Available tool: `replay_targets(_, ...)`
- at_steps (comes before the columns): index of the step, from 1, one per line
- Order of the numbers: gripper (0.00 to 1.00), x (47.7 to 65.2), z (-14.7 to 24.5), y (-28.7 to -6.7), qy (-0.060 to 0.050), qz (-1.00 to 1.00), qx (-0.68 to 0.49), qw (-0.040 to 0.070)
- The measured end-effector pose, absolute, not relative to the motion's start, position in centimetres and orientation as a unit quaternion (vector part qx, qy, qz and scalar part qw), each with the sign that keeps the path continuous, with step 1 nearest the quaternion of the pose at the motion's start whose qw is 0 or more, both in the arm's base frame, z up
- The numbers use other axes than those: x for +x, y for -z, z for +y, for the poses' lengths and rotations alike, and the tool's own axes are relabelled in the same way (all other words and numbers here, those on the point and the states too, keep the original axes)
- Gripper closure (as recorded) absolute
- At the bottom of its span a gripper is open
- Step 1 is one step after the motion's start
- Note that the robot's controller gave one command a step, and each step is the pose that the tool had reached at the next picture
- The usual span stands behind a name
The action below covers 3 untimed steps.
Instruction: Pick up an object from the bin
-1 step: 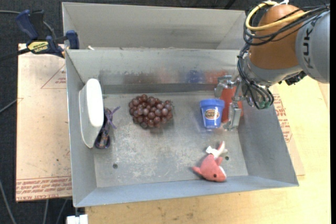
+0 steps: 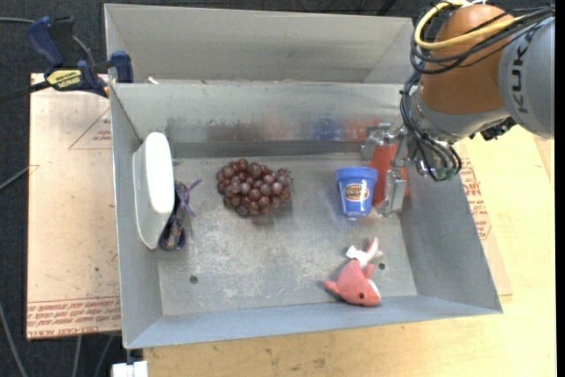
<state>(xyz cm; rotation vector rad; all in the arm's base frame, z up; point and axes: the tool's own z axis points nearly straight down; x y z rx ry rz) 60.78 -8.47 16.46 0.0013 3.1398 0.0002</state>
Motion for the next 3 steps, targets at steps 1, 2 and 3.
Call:
replay_targets(1, 0.0, 61.1, -9.0, -13.2, 0.0, 1.0, -0.021, 0.005)
replay_targets(2, 1.0, 61.6, -10.1, -7.6, 0.001, 0.996, -0.093, 0.008)
replay_targets(3, 1.0, 61.6, -10.1, -7.6, 0.001, 0.996, -0.093, 0.008)
